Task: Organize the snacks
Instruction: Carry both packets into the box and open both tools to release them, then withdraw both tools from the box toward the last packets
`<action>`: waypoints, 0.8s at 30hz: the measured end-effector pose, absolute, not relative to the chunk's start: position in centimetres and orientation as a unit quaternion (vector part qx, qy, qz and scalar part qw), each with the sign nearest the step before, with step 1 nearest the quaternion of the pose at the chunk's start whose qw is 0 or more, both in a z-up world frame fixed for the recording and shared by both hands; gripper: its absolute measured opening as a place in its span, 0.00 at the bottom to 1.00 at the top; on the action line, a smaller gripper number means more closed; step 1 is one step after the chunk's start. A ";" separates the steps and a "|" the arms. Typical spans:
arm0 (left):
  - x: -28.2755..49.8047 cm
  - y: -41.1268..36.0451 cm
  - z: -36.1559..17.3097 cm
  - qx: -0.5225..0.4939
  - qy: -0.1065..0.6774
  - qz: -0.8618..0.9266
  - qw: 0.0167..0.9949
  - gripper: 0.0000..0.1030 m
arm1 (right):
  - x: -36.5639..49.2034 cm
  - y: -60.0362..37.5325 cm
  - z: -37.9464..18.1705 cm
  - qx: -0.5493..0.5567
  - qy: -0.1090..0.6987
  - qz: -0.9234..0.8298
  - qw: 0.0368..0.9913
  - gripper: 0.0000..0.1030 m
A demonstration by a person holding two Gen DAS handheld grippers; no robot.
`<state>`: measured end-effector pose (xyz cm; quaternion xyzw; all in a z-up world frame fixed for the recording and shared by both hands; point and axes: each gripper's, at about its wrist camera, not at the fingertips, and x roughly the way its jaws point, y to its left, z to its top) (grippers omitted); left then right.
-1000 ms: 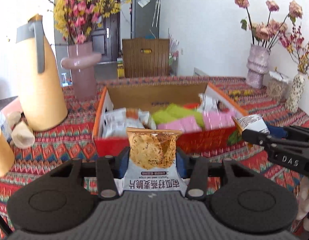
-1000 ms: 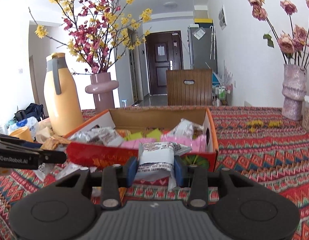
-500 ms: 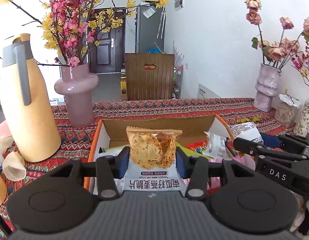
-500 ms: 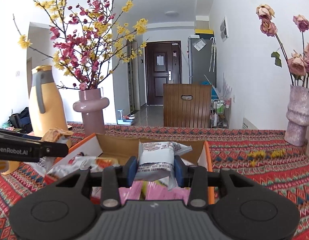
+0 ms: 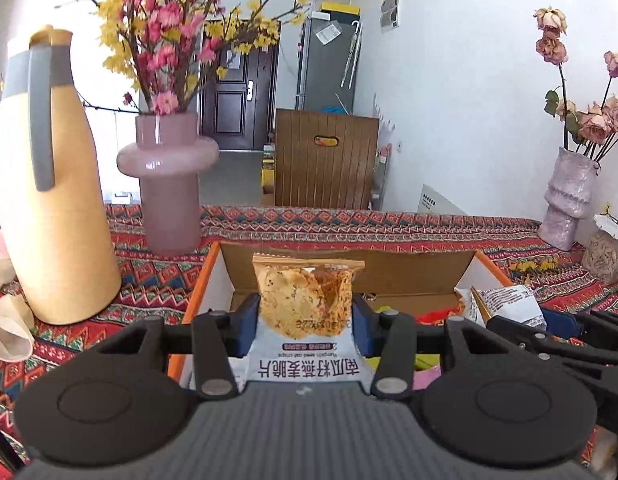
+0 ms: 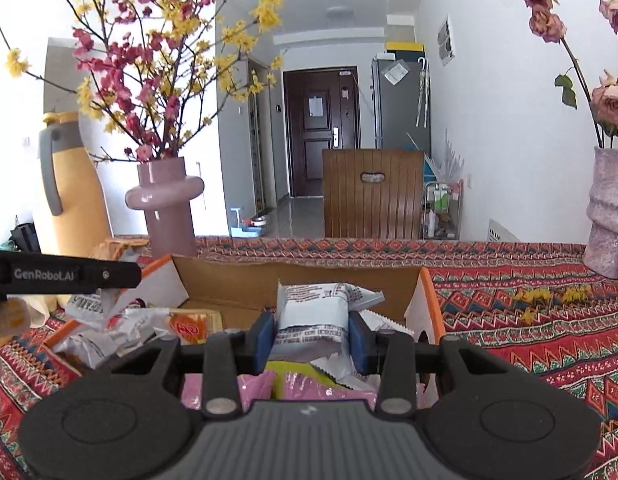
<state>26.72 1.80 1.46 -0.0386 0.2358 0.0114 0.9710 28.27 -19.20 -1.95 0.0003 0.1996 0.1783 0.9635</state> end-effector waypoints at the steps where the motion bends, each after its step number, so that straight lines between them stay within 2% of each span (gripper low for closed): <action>1: 26.8 1.8 1.3 -0.038 0.236 0.010 0.971 0.47 | 28.4 -19.1 -2.1 -0.001 0.202 0.177 0.963 0.37; 3: 26.6 1.9 1.1 -0.038 0.236 0.008 0.971 0.49 | 28.4 -19.0 -2.2 -0.002 0.205 0.175 0.963 0.39; 5: 26.3 1.8 1.0 -0.038 0.231 0.006 0.972 0.64 | 28.3 -19.1 -2.3 -0.001 0.205 0.172 0.964 0.44; 6: 26.0 1.8 1.1 -0.038 0.224 0.008 0.974 0.77 | 28.2 -19.2 -2.3 0.001 0.204 0.170 0.964 0.49; 7: 25.7 1.8 1.3 -0.036 0.214 0.010 0.976 0.84 | 28.1 -19.3 -2.2 0.004 0.202 0.168 0.965 0.54; 8: 25.4 1.7 1.4 -0.035 0.207 0.009 0.978 0.85 | 28.0 -19.4 -2.2 0.006 0.201 0.164 0.966 0.58; 9: 25.1 1.6 1.6 -0.035 0.199 0.007 0.979 0.88 | 27.9 -19.5 -2.1 0.008 0.200 0.162 0.966 0.66; 11: 24.5 1.6 2.0 -0.035 0.186 0.008 0.982 0.99 | 27.6 -19.8 -1.9 0.011 0.192 0.157 0.969 0.81; 13: 23.9 1.4 2.2 -0.031 0.172 0.011 0.985 1.00 | 27.3 -20.1 -1.7 0.013 0.185 0.152 0.971 0.98; 14: 23.8 1.3 2.3 -0.031 0.170 0.009 0.985 1.00 | 27.1 -20.1 -1.6 0.013 0.181 0.150 0.972 1.00; 24: 22.7 1.0 2.8 -0.032 0.161 0.004 0.986 1.00 | 26.1 -20.2 -1.2 0.010 0.170 0.151 0.974 1.00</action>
